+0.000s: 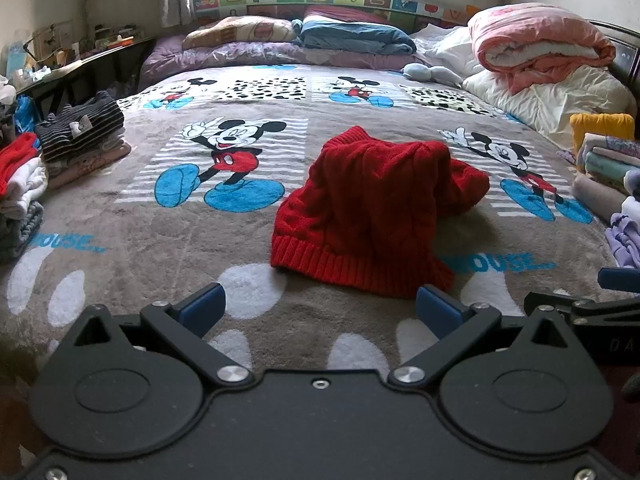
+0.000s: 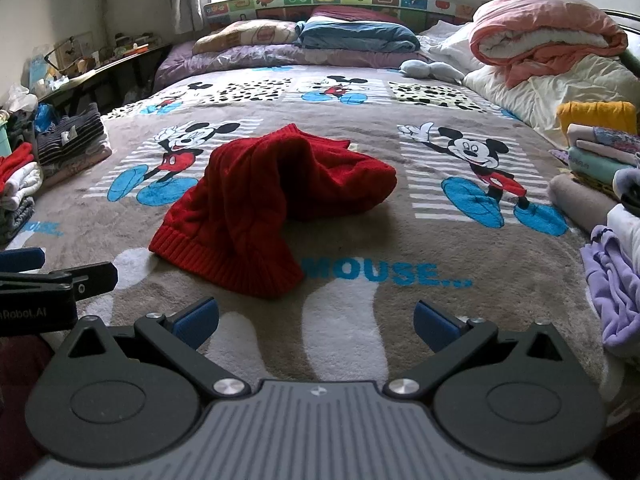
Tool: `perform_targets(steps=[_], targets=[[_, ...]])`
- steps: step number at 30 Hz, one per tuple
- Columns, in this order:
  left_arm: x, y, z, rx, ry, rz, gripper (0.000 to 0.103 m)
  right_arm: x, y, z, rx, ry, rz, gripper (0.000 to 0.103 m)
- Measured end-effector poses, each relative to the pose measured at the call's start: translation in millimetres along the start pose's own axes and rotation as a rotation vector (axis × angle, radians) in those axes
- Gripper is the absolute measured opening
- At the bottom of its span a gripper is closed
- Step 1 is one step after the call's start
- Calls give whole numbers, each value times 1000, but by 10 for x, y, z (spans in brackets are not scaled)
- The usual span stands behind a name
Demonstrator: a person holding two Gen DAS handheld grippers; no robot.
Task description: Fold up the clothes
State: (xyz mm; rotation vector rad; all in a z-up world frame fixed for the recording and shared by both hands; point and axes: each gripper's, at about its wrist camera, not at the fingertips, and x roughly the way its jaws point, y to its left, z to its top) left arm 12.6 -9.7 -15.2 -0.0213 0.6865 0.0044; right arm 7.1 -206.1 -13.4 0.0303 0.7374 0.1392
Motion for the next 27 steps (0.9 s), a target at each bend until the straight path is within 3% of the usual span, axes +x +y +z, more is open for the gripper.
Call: perform_targets(steps=[8,27], targets=[[123,12,74,22,19,-14,103,87,-25,6,10,15,16,103],[778,137,509,100,123,-137,103,525,-271,184,63,53,87,103]])
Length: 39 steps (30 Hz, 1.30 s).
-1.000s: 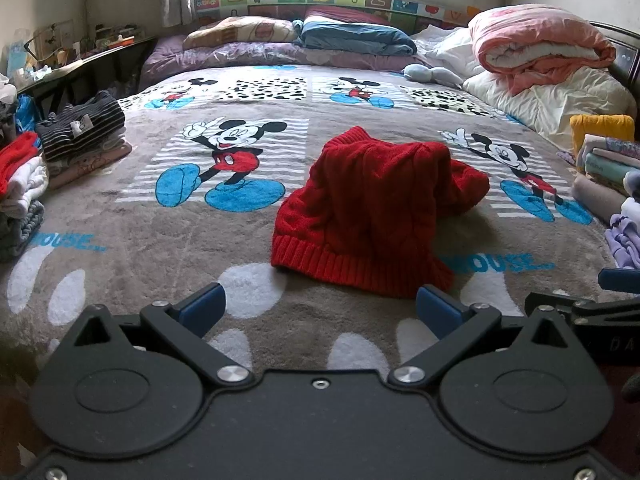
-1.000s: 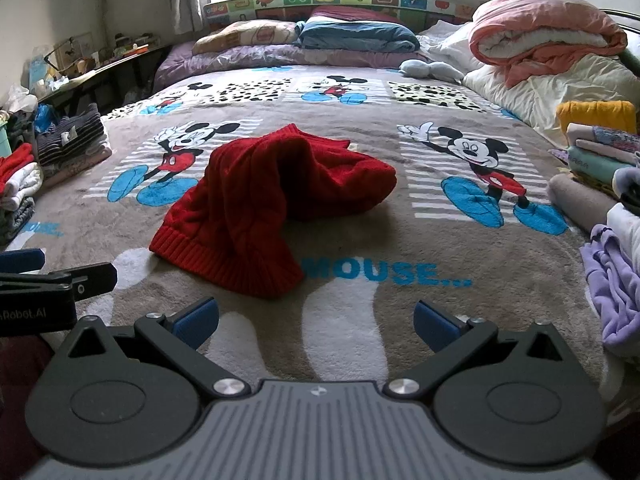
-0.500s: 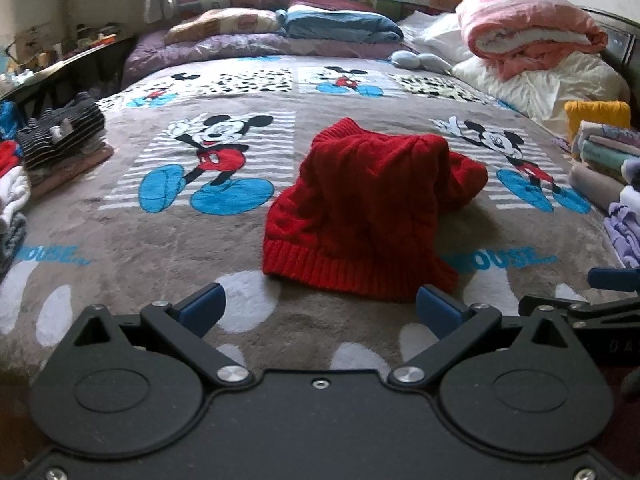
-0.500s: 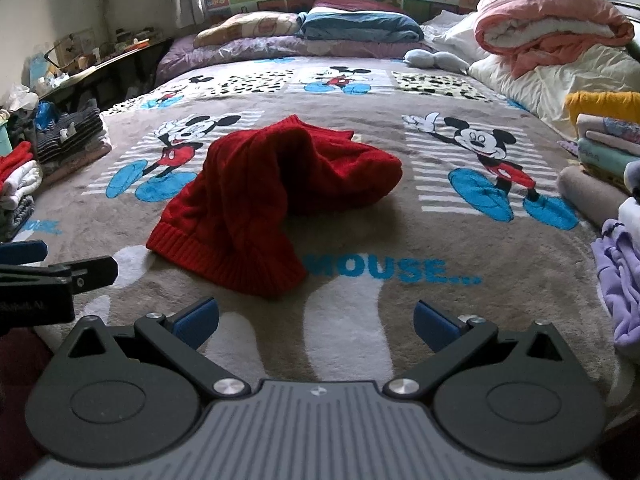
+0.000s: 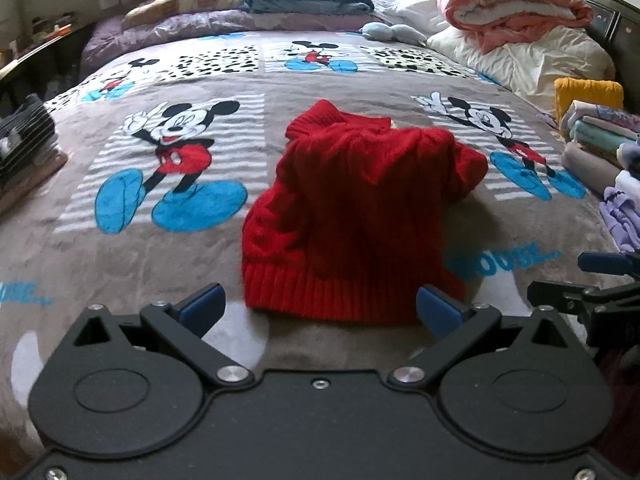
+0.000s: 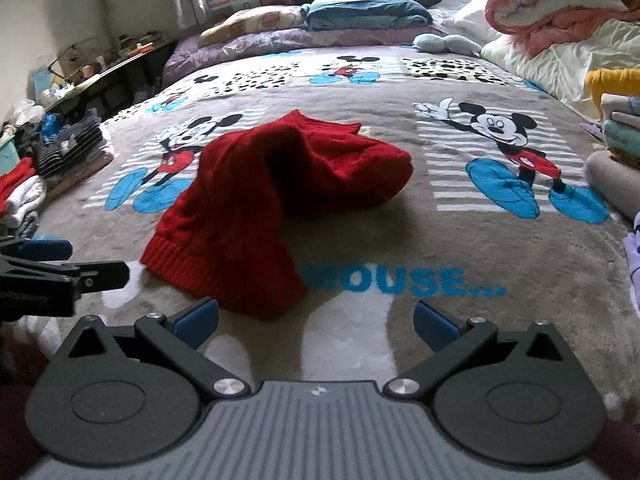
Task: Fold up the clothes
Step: 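Lower the left tool onto the red sweater and close on its fabric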
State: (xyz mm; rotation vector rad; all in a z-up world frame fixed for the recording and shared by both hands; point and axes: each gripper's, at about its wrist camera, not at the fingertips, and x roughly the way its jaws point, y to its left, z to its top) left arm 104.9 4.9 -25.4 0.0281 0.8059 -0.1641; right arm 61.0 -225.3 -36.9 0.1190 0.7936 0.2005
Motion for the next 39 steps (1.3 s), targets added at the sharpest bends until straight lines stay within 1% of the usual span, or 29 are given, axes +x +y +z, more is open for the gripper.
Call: perform_targets(steps=[2,5,8,11,17,19,21,25,27,31,33,34,35,36,37,38,39], targets=[[46,32,85,2,-5,-25,103,53,-54,51,12,-5,0,103],[120,116,225,-20,-17,-97,103,130,-131,132,26,-17,-8,103],[171,170,377,-17,-67,-141,103,208,-213,227,38,-34,-3,103],[215,197,547,16,-127,-154,103,301,-314,347,63,-55,2,103],[499,234,1004,77,-48,-218,103,502,-558,546,158,-108,47,103],[597,211,1121,115,-39,-233,103,577,-661,614,217,-124,75,103],[715,183,1225,149,-23,-252,103,642,-732,669,253,-140,83,103],[955,174,1402,186,12,-288,103,855,-933,786,353,-129,163,103],[1088,164,1506,199,30,-302,102,955,-1006,819,377,-130,175,103],[1323,117,1701,232,74,-357,100,1135,-1174,843,444,-150,199,103],[1450,82,1799,251,98,-386,95,1196,-1240,817,462,-170,213,103],[1510,61,1842,261,109,-392,94,1225,-1267,799,468,-180,218,103],[1572,41,1885,272,121,-399,89,1251,-1297,785,475,-188,227,103],[1640,26,1932,283,135,-412,82,1283,-1328,769,481,-194,239,103],[1711,16,1973,289,149,-422,79,1329,-1361,748,486,-194,260,102],[1782,5,2014,296,164,-433,74,1363,-1383,729,487,-190,271,100],[1854,-4,2055,302,179,-443,74,1396,-1397,715,484,-189,276,98]])
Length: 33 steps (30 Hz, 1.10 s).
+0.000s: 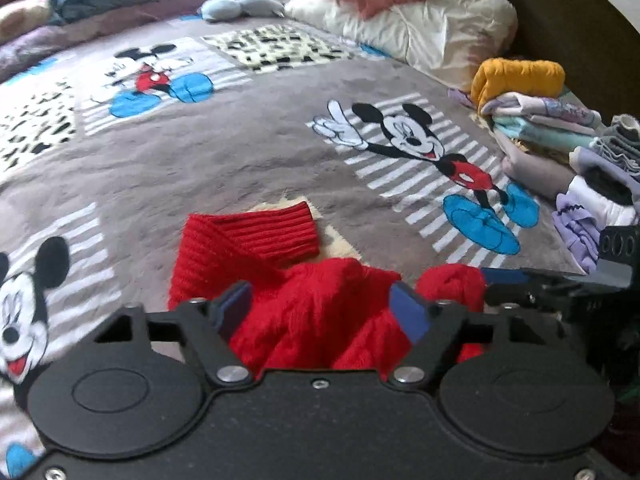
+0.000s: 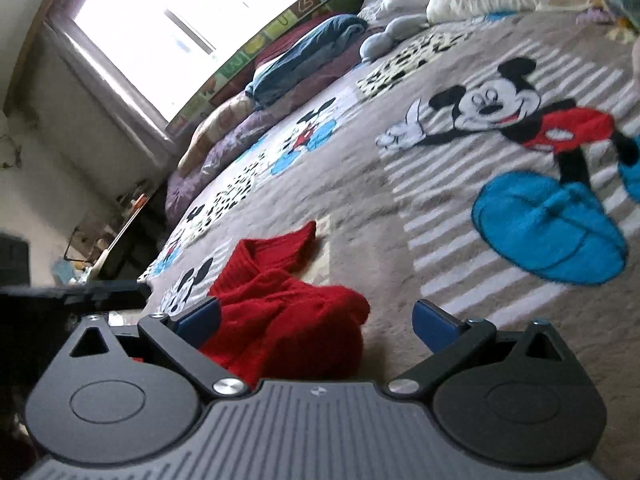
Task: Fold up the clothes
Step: 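Lower the left tool onto the red sweater and close on its fabric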
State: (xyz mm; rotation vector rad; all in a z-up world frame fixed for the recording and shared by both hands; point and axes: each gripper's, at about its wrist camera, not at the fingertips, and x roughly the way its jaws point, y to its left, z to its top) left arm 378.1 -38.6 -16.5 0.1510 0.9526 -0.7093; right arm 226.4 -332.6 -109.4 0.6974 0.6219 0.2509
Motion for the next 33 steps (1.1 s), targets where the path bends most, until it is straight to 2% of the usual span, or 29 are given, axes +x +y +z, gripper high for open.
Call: perform_targets(steps=[3,14,21,26,28,33], targets=[[175,93,121,17,44,-31,73,53,-57,-14,-5,7,16,91],[726,266,368,55,200,-178,66,215,-168,-33,37,14,103,85],[1134,332,352,88,315,-205,62,360,-155,-113,27,51,109,82],[1252,267,376,137,331,-210,61,374,-209,-129,36,40,120,73],[1259,214,376,174,329,-193,54,377,-210,-139,33,36,121,70],[1123,68,334,252,280,-135,24,351,-188,-187,16,37,142,56]])
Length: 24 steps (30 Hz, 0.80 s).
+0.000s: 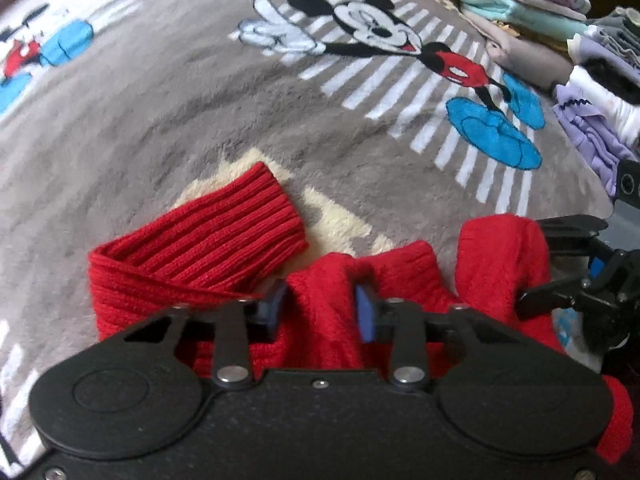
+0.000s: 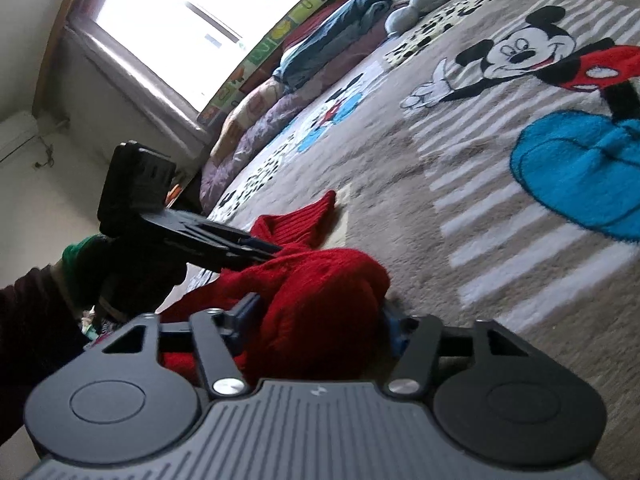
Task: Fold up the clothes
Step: 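Lower the left tool onto the red sweater and close on its fabric, then lift the sweater with the left tool and shake it loose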
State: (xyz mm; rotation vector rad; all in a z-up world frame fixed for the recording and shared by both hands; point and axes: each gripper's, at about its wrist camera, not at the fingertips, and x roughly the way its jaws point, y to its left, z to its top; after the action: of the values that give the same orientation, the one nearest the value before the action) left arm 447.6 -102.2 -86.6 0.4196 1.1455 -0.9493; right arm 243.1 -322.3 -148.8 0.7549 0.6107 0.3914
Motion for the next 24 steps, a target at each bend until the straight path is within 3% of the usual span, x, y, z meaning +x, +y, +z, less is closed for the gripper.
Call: perform_targets(steps=[5,15,24], targets=[[-406,-141,-152,-25,-132,81,18,-77,57,-1,-20,-17,28,44],[-1499,-568,-691,-130,-425,200,16,-319,358,32,-37,-79,95,31],[-2235,-710,-1193,-259,-610,277,16,-510,981,184,-155,-100,141,25]])
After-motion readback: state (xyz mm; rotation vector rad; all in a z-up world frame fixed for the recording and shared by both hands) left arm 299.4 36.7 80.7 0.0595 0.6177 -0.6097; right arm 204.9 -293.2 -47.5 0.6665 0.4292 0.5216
